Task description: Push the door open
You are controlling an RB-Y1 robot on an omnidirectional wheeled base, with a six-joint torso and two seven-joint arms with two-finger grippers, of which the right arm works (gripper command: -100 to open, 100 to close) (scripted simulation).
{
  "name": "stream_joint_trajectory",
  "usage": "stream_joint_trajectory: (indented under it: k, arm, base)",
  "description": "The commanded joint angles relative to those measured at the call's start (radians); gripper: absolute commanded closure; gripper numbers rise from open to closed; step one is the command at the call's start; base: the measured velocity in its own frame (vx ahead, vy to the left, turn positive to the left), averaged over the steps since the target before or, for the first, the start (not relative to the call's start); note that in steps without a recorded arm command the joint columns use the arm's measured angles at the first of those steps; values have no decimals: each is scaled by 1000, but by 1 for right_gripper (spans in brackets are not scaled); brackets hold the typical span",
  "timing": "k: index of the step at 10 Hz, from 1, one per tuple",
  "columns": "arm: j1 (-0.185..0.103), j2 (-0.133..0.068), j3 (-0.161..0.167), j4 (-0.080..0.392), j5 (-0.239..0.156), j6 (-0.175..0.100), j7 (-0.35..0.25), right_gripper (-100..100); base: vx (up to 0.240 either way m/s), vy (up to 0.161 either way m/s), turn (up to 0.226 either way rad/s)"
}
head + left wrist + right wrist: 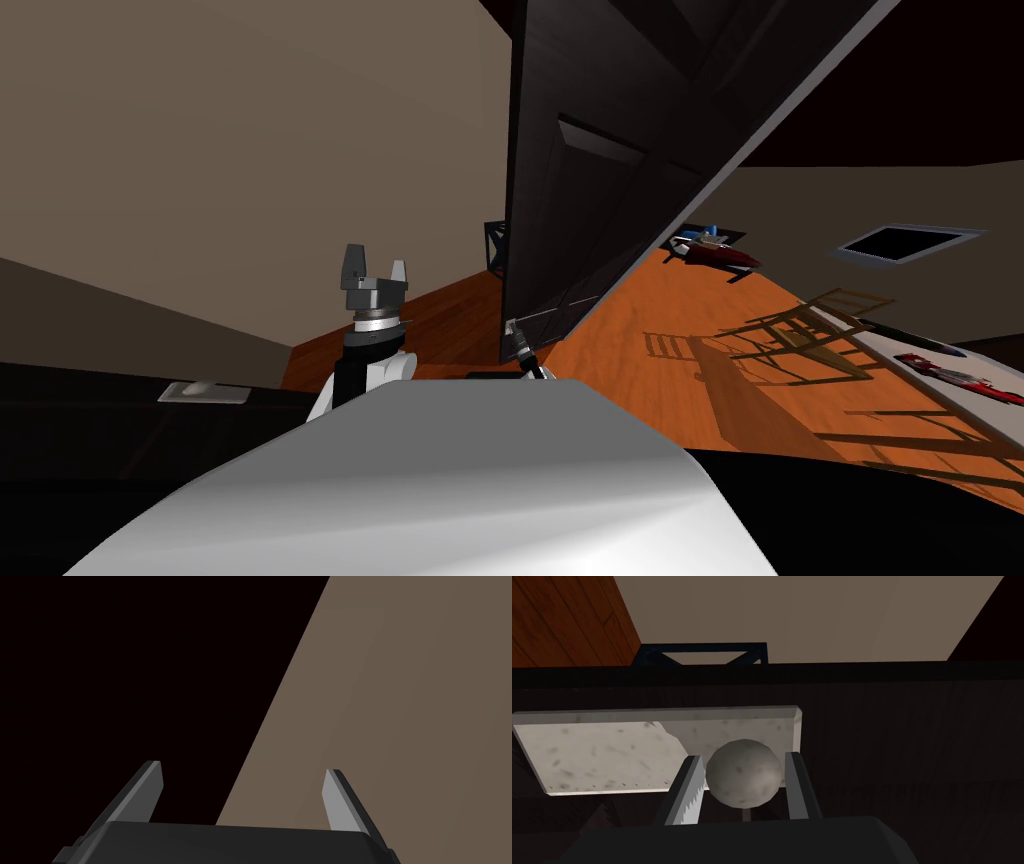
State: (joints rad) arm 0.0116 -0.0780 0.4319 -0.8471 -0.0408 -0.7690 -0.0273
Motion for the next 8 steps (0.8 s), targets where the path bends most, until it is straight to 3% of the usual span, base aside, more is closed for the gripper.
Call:
stream_joint_trajectory:
  k: [1, 8]
  arm:
    - [-3, -3, -14, 3, -5, 1, 4, 100]
    - [-15, -10, -82, 17, -30, 4, 21, 100]
  base:
    - [98, 33, -32]
    - [169, 101, -41]
